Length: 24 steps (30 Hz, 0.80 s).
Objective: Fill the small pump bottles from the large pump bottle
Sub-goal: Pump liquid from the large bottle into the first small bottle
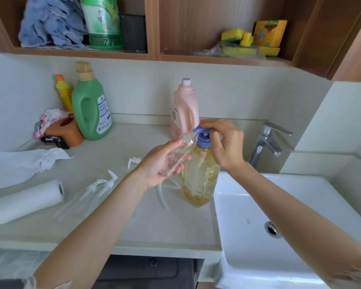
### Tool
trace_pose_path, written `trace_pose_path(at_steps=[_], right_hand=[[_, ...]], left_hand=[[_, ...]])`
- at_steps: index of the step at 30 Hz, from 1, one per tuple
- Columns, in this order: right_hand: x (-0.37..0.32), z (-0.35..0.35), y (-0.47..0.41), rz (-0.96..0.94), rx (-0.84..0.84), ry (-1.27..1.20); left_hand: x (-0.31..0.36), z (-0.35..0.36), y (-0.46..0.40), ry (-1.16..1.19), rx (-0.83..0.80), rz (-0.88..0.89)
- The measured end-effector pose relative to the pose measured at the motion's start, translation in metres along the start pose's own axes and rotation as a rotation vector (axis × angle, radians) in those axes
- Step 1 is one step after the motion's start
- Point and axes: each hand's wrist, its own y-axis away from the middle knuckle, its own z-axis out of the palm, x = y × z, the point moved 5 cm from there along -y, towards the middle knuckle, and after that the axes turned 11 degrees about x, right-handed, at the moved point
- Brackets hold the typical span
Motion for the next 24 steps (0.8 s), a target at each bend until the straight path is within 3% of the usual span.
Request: trace_pose_path(at_steps=[5, 13, 24], right_hand=[[-0.002, 0.003, -0.012, 0.0, -0.049, 0.001], [0.006, 0.011, 0.021, 0.032, 0.124, -0.023], [-0.002, 0.002, 0.001, -0.026, -0.021, 0.017]], left_hand=[[0.009, 0.002, 0.001, -0.02, -0.001, 0.026], [0.004, 0.001, -0.003, -0.026, 0.046, 0.049], [0.008, 0.005, 0.004, -0.043, 0.035, 0.035]])
